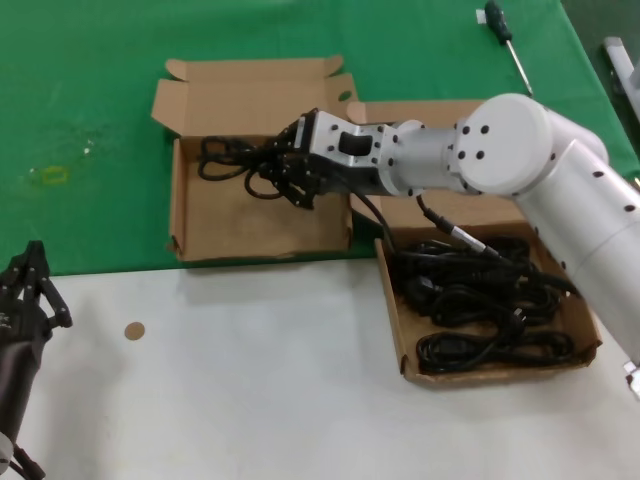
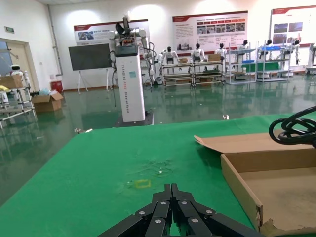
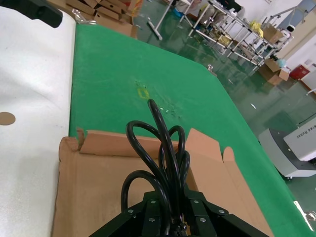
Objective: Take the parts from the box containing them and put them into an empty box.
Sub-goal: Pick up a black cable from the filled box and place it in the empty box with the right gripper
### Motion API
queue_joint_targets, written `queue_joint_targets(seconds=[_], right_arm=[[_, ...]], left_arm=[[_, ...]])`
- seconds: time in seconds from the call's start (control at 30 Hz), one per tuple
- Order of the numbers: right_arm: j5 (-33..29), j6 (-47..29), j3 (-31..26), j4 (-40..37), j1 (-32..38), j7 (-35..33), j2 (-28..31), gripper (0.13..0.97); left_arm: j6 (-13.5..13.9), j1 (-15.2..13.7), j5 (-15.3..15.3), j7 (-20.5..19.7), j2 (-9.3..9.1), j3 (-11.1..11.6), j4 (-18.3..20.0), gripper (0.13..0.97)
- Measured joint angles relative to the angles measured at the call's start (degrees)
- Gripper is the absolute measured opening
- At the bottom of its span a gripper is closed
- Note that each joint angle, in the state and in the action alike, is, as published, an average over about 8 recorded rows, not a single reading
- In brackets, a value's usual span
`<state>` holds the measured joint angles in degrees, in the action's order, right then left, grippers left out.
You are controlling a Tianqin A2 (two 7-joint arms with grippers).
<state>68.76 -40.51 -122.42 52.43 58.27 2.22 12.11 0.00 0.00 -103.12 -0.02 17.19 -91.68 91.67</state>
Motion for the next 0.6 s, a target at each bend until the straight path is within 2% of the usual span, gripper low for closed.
queue_joint_targets(seconds=[0.6], right_arm=[[0.83, 2.52, -0.13, -6.12, 0.95, -3.28, -3.34, 0.209]], left_arm=[[0.00, 0.00, 0.00, 0.00, 0.00, 0.00, 0.00, 0.152]])
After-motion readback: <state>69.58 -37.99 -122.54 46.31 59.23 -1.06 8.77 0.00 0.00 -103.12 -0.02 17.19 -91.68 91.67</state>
